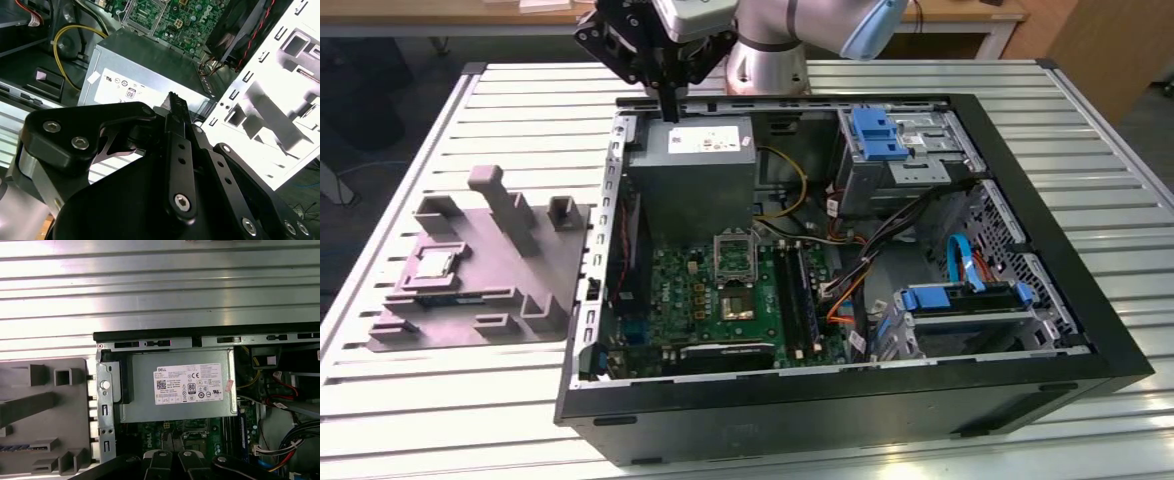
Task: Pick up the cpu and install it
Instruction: 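Reach for the cpu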
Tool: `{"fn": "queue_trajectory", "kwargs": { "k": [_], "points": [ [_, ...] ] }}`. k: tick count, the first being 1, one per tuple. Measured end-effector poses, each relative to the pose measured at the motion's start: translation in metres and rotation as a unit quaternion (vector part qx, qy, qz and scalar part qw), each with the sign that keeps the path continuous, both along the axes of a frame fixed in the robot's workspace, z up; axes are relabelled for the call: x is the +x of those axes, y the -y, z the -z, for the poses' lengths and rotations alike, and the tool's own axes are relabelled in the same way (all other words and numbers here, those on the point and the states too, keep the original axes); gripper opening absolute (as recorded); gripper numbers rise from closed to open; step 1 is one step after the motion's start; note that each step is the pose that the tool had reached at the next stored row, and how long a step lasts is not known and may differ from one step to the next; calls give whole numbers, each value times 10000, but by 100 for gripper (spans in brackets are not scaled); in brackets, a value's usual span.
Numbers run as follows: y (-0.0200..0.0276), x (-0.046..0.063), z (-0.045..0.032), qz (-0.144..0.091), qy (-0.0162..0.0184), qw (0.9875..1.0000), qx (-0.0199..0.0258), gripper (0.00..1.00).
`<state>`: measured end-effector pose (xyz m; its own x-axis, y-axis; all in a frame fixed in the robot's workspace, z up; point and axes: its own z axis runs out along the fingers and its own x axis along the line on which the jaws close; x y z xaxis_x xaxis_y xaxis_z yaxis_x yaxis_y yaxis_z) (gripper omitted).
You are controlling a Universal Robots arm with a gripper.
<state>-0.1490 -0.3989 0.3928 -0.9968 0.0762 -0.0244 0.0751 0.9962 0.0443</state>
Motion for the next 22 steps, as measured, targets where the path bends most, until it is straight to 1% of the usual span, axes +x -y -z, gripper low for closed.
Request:
{"fn": "queue_trajectory", "kwargs": {
  "k": [21,22],
  "points": [
    [0,-54,3,0,0,10000,0,11],
    [0,-108,8,0,0,10000,0,11]
  ]
}}
